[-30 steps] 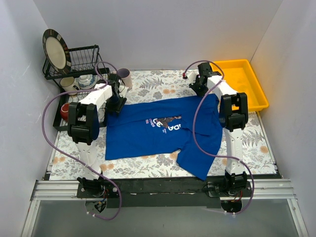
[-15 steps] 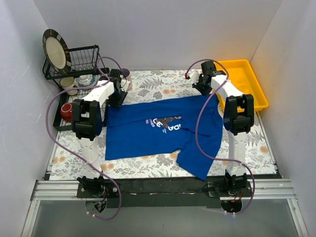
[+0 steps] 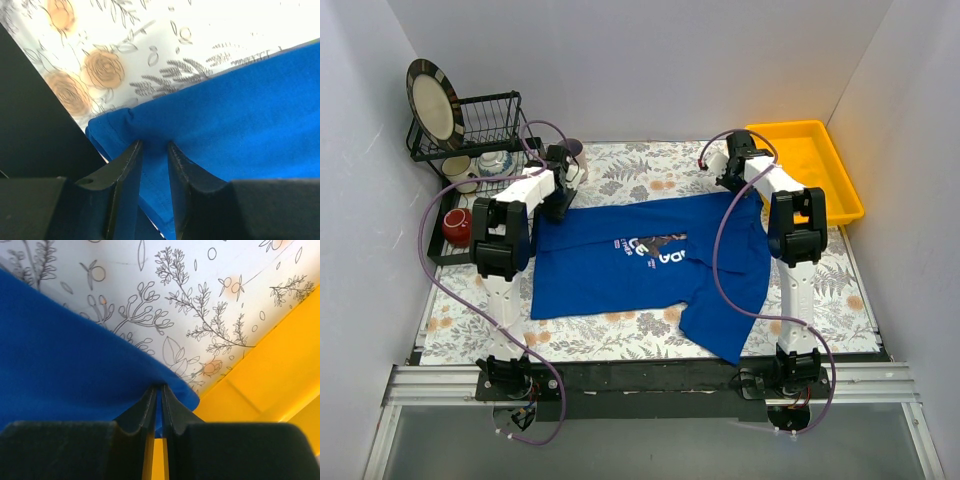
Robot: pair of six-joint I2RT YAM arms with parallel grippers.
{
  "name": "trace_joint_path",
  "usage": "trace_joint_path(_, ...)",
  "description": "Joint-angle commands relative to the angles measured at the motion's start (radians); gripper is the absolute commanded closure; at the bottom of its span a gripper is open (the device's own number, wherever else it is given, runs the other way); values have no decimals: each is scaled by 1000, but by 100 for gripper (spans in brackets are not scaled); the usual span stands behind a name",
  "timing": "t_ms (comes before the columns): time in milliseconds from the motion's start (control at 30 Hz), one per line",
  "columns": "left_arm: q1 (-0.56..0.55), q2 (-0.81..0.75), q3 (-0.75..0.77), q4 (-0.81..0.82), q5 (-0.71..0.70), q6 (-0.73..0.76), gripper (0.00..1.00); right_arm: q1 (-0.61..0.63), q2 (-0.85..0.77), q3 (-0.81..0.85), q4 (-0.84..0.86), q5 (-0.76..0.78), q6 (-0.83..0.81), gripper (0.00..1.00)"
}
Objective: Roll the t-shirts
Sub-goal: Fold the T-shirt at the center of the board.
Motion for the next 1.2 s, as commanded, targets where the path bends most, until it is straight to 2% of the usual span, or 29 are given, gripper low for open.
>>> trace_joint_path(0, 7, 42, 39, 51, -33, 37, 74, -3, 61, 49, 12, 20, -23, 85)
trace_joint_path(167, 5, 38, 65, 54, -18, 37, 74, -3, 44, 38, 25, -6, -9, 85)
trace_joint_path(267, -1, -1, 124, 2, 25, 16, 69, -3, -21, 40, -1, -68, 37, 84)
trace_joint_path(400, -29, -51, 272, -130, 135, -15, 60, -4, -239, -37, -4, -227, 80, 75)
trace_joint_path(433, -35, -64, 290, -175, 169, -17, 57, -4, -282, -98, -5, -262, 83, 74)
trace_joint_path(467, -48, -76, 315, -199, 257, -11, 55, -4, -326, -130, -4, -345, 75, 71)
trace_joint_path(533, -61, -123, 313, -242, 348, -1, 51, -4, -464, -213, -8, -428, 57, 68)
trace_joint_path(633, -73, -186, 264, -253, 474, -26, 49, 0, -656, -420, -80, -632, -37, 58)
trace_joint_path(667, -75, -197, 229, -250, 512, -39, 48, 8, -704, -548, -106, -695, -155, 47)
trace_joint_path(700, -75, -206, 215, -246, 523, -55, 48, 32, -792, -612, -131, -706, -210, 45)
trace_joint_path(800, -78, -222, 163, -249, 528, -70, 48, 72, -923, -810, -287, -738, -433, 44)
trace_joint_path(867, -81, -233, 143, -242, 514, -67, 48, 92, -1000, -889, -288, -738, -434, 44)
trace_joint_path(900, -81, -237, 128, -242, 495, -64, 48, 120, -1028, -976, -403, -750, -664, 44)
trace_joint_path(1033, -79, -254, 86, -236, 458, -52, 48, 201, -1193, -1169, -387, -720, -872, 46)
trace_joint_path(1167, -76, -288, 10, -227, 424, -38, 48, 272, -1341, -1244, -346, -766, -871, 50)
